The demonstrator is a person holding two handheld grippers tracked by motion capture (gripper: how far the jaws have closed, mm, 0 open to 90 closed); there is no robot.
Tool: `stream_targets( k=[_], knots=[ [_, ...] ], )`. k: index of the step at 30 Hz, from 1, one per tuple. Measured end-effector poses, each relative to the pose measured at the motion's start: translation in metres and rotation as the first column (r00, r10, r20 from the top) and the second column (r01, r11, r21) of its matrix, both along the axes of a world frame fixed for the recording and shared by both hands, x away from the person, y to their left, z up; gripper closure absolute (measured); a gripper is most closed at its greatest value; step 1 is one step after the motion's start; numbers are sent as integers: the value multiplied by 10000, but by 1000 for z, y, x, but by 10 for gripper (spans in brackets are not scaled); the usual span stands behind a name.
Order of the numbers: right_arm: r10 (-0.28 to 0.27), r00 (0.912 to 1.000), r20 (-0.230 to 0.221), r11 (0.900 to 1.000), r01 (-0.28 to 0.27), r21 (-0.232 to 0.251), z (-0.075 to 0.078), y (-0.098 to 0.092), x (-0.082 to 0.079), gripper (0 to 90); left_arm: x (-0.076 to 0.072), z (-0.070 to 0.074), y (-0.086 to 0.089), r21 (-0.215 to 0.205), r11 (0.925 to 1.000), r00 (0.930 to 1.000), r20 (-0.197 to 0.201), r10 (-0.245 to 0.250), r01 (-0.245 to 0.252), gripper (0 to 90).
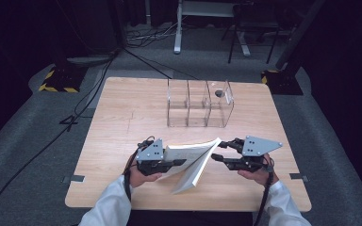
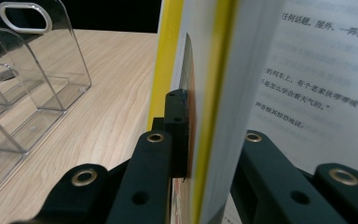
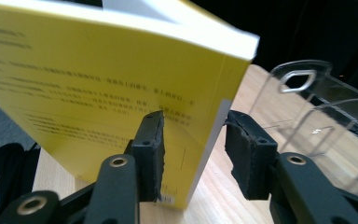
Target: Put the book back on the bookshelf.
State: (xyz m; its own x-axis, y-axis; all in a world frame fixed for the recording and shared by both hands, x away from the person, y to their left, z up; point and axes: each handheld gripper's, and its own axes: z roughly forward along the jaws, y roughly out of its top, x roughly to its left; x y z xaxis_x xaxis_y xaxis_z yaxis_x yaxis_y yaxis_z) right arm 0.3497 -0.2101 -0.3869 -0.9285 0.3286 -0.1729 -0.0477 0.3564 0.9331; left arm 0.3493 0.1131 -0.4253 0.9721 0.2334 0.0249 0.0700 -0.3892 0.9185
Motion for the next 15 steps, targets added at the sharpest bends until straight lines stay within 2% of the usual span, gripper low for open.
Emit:
stream_targets(
  k=[2, 5, 6, 7, 9, 12, 13, 14, 15],
  knots=[
    [-140, 9999, -76, 9996, 142, 264, 4, -6, 0, 626, 3, -3, -3, -15, 10000, 9999, -120, -80, 80, 818],
    [-245, 9996, -167, 9994, 249, 223, 6, -8, 2, 647, 6, -3, -1, -97, 9999, 9999, -171, 27, -29, 819],
    [-277, 9995, -168, 9994, 280, 185, 6, -7, 4, 636, 8, -4, 0, -101, 9999, 9998, -216, 13, -16, 820],
    [-275, 9994, -224, 9996, 277, 48, 5, -3, 6, 580, 9, -4, 1, -124, 9999, 9997, -246, 59, -62, 820],
    [-389, 9986, -352, 9990, 381, -215, 1, 3, 12, 527, 11, -6, 4, -134, 9999, 9995, -303, 102, -107, 819],
    [-343, 9966, -745, 9993, 330, -194, -5, 9, 22, 497, 14, -8, 9, -234, 9995, 9990, -417, 182, -192, 819],
    [-343, 9966, -745, 9993, 330, -194, -5, 9, 22, 497, 16, -11, 13, -358, 9989, 9980, -552, 296, -316, 819],
    [-185, 9954, -939, 9989, 144, -447, -10, 17, 28, 463, 18, -12, 15, -430, 9984, 9976, -609, 329, -355, 819],
    [-185, 9954, -939, 9989, 144, -447, -10, 17, 28, 463, 20, -14, 18, -467, 9981, 9972, -647, 370, -401, 819]
  ],
)
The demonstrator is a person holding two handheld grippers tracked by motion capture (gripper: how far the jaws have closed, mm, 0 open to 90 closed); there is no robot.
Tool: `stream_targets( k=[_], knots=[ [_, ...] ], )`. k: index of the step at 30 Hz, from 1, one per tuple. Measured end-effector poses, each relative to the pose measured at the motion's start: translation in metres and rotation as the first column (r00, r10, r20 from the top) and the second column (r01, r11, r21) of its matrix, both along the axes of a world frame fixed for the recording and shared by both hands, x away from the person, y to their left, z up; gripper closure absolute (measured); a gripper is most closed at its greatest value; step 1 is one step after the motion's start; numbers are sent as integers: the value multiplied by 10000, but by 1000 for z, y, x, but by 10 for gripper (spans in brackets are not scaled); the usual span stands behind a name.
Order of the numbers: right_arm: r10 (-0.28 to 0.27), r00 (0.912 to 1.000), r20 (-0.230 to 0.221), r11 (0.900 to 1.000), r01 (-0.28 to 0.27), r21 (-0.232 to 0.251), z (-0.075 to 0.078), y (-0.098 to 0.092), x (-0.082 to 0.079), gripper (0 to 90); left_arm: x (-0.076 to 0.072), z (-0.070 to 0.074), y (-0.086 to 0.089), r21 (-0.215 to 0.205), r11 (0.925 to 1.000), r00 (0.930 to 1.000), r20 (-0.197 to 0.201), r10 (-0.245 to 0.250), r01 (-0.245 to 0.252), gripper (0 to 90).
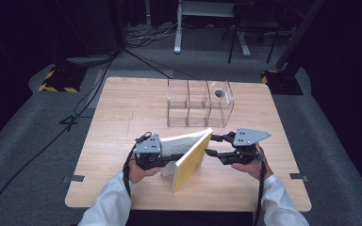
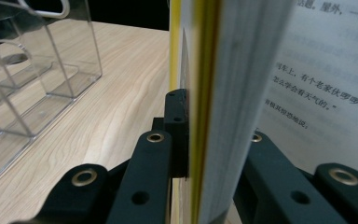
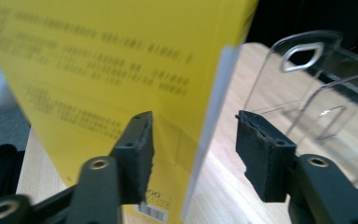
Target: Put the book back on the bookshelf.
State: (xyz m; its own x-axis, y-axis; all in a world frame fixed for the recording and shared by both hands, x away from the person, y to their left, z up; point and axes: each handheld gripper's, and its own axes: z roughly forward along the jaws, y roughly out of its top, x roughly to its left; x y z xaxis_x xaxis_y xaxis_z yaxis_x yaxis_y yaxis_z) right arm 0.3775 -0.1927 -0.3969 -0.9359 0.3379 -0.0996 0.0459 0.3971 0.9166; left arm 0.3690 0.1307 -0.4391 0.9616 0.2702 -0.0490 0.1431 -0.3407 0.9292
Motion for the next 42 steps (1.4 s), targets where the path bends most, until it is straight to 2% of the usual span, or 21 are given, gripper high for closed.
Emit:
stream_targets(
  k=[1, 3, 4, 7, 9, 13, 18, 19, 22, 25, 27, 28, 30, 33, 37, 39, 42],
  knots=[
    [52, 9999, -157, 9996, -57, -293, -4, 7, 5, 443, 1, 0, 1, 42, 10000, 10000, 25, -22, 22, 820],
    [84, 9998, -198, 9994, -91, -325, -6, 9, 7, 449, 1, 0, 1, 142, 9998, 9998, 90, -158, 156, 820],
    [253, 9989, -383, 9995, -261, -203, -9, 11, 10, 463, 0, 0, 1, 167, 9997, 9998, 92, -190, 189, 819],
    [564, 9965, -620, 9980, -580, -254, -15, 17, 15, 447, 1, 0, 2, 233, 9997, 9999, 150, -82, 79, 817],
    [708, 9949, -721, 9970, -729, -272, -18, 20, 16, 493, 0, 0, 2, 344, 9994, 9999, 146, 13, -18, 813],
    [662, 9959, -624, 9973, -681, -281, -21, 20, 16, 548, -2, -2, 6, 656, 9975, 9994, 224, 264, -278, 792],
    [680, 9958, -605, 9971, -698, -291, -21, 19, 16, 563, -4, -4, 14, 702, 9970, 9991, 291, 316, -336, 728],
    [663, 9962, -557, 9972, -681, -296, -22, 18, 15, 577, -6, -4, 19, 693, 9961, 9983, 244, 538, -553, 696],
    [673, 9961, -577, 9973, -689, -259, -22, 17, 16, 591, -7, -4, 27, 736, 9958, 9984, 233, 522, -538, 696],
    [744, 9958, -535, 9969, -756, -216, -23, 16, 16, 613, -12, -5, 36, 990, 9924, 9972, 231, 711, -730, 679],
    [761, 9958, -510, 9968, -772, -203, -23, 16, 17, 621, -14, -5, 38, 1018, 9917, 9968, 193, 770, -786, 664],
    [785, 9956, -519, 9967, -795, -182, -23, 15, 17, 631, -16, -5, 40, 1094, 9901, 9960, 249, 858, -880, 626],
    [810, 9956, -481, 9965, -819, -181, -23, 15, 17, 636, -19, -5, 45, 1068, 9899, 9957, 110, 925, -931, 536],
    [884, 9952, -430, 9959, -891, -138, -24, 13, 16, 653, -24, -5, 49, 1312, 9840, 9927, 192, 1187, -1202, 440],
    [963, 9946, -392, 9953, -966, -44, -25, 12, 15, 667, -31, -6, 56, 1432, 9819, 9922, 51, 1245, -1240, 328],
    [1004, 9942, -374, 9949, -1006, -17, -25, 11, 14, 686, -34, -6, 56, 1413, 9830, 9928, -76, 1192, -1170, 263],
    [970, 9949, -294, 9953, -971, -23, -25, 11, 13, 708, -39, -6, 51, 1568, 9799, 9922, -3, 1250, -1234, 206]
  ],
)
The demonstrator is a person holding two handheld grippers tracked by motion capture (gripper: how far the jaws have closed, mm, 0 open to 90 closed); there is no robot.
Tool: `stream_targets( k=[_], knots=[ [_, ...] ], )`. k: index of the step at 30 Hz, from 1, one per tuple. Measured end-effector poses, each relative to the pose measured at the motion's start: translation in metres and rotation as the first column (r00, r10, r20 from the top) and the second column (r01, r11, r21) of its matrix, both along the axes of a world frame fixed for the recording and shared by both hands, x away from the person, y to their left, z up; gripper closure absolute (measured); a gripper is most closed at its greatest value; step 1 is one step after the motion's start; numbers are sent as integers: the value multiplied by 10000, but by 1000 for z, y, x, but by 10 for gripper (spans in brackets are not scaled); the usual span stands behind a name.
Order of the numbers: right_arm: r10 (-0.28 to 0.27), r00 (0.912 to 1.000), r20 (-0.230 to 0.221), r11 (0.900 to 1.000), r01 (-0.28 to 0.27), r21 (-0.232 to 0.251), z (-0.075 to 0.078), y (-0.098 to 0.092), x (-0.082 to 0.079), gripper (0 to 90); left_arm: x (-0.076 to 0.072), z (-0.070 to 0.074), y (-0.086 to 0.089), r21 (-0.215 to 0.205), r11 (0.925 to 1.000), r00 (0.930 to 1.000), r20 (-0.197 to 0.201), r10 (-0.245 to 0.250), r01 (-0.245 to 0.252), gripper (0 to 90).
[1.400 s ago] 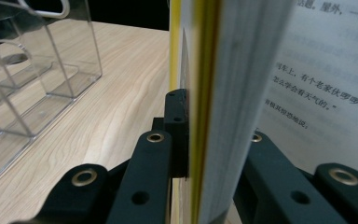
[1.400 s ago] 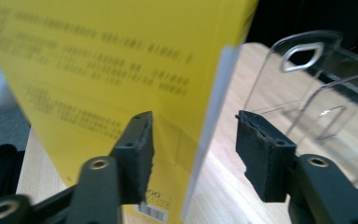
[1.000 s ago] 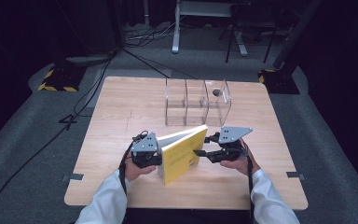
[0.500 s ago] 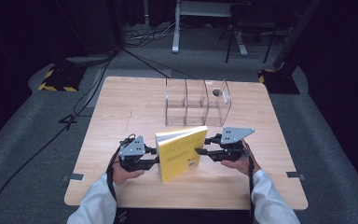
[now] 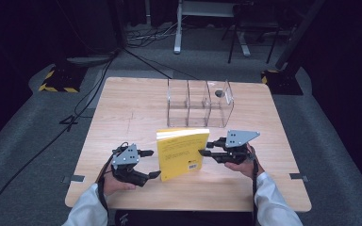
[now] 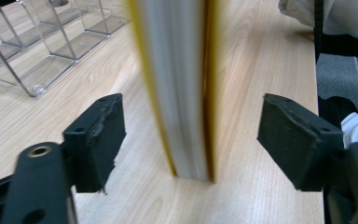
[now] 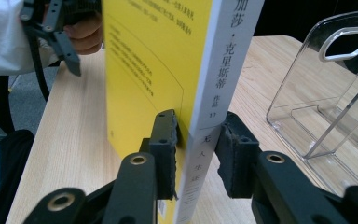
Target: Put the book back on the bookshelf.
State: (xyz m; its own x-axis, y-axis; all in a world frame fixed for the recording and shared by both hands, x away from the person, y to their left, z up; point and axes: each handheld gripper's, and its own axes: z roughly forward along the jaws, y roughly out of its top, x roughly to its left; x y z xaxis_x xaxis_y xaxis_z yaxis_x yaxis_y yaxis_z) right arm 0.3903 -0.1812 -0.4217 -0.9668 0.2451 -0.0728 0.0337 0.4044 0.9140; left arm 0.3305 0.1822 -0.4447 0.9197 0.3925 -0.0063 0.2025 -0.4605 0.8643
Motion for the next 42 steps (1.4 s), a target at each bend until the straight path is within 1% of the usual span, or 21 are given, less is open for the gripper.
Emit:
stream_targets(
  k=[1, 3, 5, 6, 9, 11, 12, 13, 14, 15, 16, 17, 18, 19, 21, 23, 26, 34, 35, 37, 42],
  knots=[
    [3, 10000, 26, 10000, -3, 4, 0, 0, -1, 714, -1, 0, -2, 40, 10000, 10000, 40, 23, -23, 183],
    [141, 9999, 8, 9999, -141, 60, 0, 1, -1, 719, 0, 0, -8, 262, 9994, 9996, 176, 236, -241, 181],
    [104, 9999, 21, 9999, -104, 67, 0, 2, -2, 721, 3, -1, -10, 101, 9991, 9989, 216, 417, -419, 181],
    [109, 9999, 10, 9999, -110, 77, -1, 1, -2, 721, 4, -1, -11, 15, 9981, 9978, 268, 609, -610, 181],
    [132, 9999, 15, 9998, -132, 118, -1, 1, -3, 724, 10, -1, -12, -157, 9968, 9964, 303, 794, -790, 187],
    [160, 9999, 23, 9998, -160, 136, -1, 1, -5, 725, 13, -2, -12, -303, 9961, 9961, 299, 834, -825, 231],
    [147, 9999, 58, 9998, -148, 121, -1, 1, -6, 725, 14, -2, -12, -345, 9962, 9963, 281, 811, -802, 289],
    [170, 9998, 90, 9998, -171, 130, -1, 0, -7, 725, 16, -3, -14, -362, 9955, 9957, 262, 890, -880, 302],
    [210, 9997, 119, 9997, -211, 122, -1, 0, -8, 726, 17, -3, -14, -376, 9960, 9963, 260, 822, -812, 305],
    [221, 9997, 121, 9997, -222, 123, -1, 0, -9, 726, 18, -3, -15, -452, 9967, 9975, 176, 688, -679, 335],
    [210, 9997, 150, 9997, -212, 115, -1, -1, -11, 725, 19, -3, -17, -421, 9973, 9979, 237, 608, -598, 385],
    [197, 9996, 178, 9998, -198, 79, -1, -2, -12, 726, 19, -3, -18, -404, 9977, 9981, 269, 547, -536, 406],
    [207, 9996, 205, 9998, -208, 70, -2, -2, -13, 727, 19, -3, -20, -430, 9976, 9978, 347, 564, -549, 465],
    [197, 9996, 206, 9998, -198, 72, -2, -3, -15, 729, 20, -2, -20, -508, 9971, 9974, 413, 591, -570, 494],
    [275, 9994, 211, 9996, -277, 62, -2, -5, -18, 732, 21, -2, -20, -734, 9964, 9986, 296, 440, -417, 569],
    [268, 9993, 246, 9996, -269, 46, -2, -5, -20, 734, 22, -3, -19, -781, 9962, 9988, 258, 416, -395, 610],
    [261, 9989, 377, 9996, -259, -64, -1, -5, -23, 734, 23, -2, -18, -773, 9969, 9996, 244, 154, -135, 632],
    [389, 9986, 349, 9992, -389, -2, -1, -1, -26, 704, 25, -2, -18, -866, 9962, 9997, 214, -77, 95, 654],
    [430, 9986, 319, 9991, -431, 24, -1, 0, -26, 701, 25, -2, -19, -937, 9955, 9998, 122, -148, 159, 654],
    [538, 9981, 289, 9986, -537, -40, -1, 4, -28, 688, 25, -2, -21, -873, 9959, 9995, 188, -235, 251, 652],
    [363, 9979, 544, 9990, -349, -279, -2, 12, -32, 681, 26, 0, -29, -786, 9960, 9990, 162, -423, 434, 652]
  ],
)
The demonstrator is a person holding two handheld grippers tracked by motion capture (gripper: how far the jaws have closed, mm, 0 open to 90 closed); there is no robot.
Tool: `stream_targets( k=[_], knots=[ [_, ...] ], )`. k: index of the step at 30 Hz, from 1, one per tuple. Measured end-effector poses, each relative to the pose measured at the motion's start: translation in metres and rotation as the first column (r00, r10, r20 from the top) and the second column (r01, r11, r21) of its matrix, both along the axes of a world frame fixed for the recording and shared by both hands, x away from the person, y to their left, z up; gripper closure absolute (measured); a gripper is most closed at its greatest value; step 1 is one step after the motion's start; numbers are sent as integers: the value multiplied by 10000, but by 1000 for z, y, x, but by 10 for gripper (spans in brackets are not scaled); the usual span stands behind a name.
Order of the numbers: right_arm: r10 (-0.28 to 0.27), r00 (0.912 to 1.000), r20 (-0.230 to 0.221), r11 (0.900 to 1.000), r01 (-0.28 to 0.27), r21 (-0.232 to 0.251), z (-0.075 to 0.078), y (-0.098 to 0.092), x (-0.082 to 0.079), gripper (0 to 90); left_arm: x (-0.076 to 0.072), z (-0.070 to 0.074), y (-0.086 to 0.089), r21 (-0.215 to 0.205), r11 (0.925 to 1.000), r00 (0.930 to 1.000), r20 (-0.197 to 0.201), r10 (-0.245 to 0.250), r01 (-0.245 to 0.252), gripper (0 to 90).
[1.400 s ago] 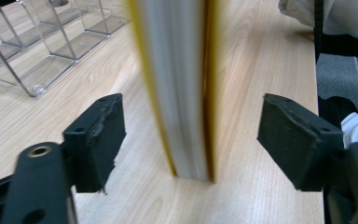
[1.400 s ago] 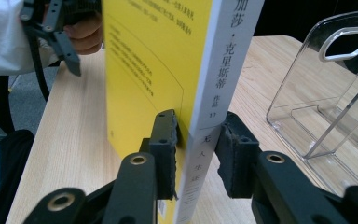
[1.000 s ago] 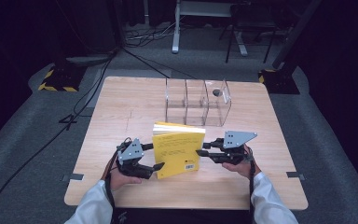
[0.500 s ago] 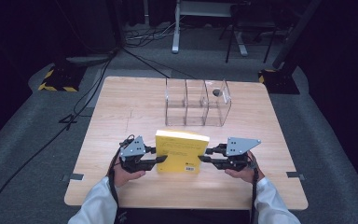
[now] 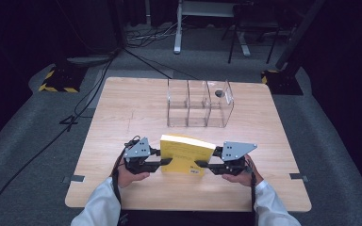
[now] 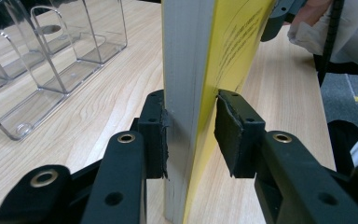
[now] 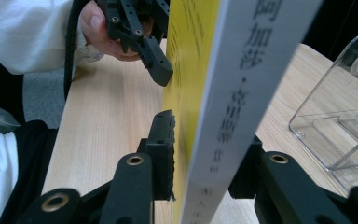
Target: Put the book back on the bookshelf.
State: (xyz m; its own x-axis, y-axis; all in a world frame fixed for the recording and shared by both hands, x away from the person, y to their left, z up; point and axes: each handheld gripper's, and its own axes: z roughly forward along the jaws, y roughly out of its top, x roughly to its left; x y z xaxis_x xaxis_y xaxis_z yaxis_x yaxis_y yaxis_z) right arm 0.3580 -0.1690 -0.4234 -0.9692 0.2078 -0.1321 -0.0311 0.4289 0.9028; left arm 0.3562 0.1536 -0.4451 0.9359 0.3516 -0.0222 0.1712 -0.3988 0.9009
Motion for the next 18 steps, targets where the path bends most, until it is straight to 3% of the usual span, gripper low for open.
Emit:
stream_targets(
  k=[7, 13, 18],
  knots=[
    [-593, 9970, -488, 9975, 610, 350, -8, -5, 4, 671, 3, 0, -7, -132, 9996, 9997, -102, -238, 236, 681],
    [-568, 9960, -685, 9978, 589, 289, -16, -5, 7, 637, 2, 0, -16, -99, 9973, 9973, -67, -733, 732, 716],
    [-580, 9955, -745, 9979, 599, 230, -17, -8, 9, 706, 7, -1, -20, -227, 9985, 9987, -104, -507, 504, 697]
  ],
)
